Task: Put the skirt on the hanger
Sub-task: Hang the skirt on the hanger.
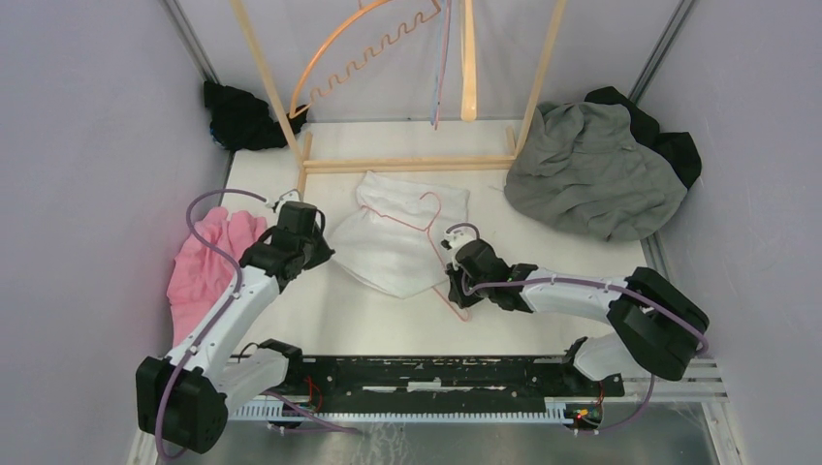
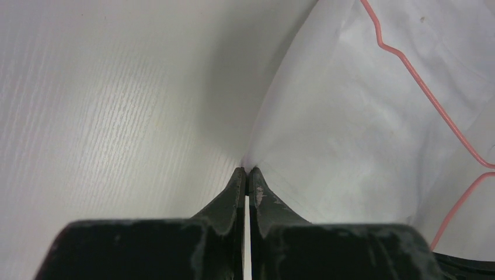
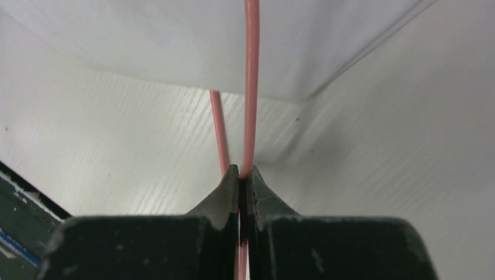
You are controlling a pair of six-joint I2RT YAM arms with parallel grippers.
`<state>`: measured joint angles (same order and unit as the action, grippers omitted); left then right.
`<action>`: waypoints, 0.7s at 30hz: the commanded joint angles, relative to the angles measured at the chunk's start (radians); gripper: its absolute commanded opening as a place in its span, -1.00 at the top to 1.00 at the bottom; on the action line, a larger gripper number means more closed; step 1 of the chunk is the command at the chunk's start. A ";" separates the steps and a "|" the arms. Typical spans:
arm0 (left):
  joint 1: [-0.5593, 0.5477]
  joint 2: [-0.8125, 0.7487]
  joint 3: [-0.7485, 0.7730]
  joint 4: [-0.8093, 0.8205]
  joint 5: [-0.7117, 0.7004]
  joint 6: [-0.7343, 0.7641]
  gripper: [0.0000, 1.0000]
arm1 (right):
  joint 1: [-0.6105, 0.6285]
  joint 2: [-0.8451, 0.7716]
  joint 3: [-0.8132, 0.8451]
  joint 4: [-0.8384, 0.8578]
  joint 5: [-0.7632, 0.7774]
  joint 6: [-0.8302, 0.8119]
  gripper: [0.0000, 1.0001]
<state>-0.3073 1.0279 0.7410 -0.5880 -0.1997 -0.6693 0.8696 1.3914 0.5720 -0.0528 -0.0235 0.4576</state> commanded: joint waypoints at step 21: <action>-0.026 -0.012 -0.002 0.034 0.022 -0.034 -0.04 | 0.005 0.119 0.225 -0.180 0.169 -0.243 0.97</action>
<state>-0.2852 1.0271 0.7410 -0.5987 -0.2024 -0.6697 0.8700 1.5211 0.7631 -0.1932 0.1574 0.2535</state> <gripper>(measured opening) 0.514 0.037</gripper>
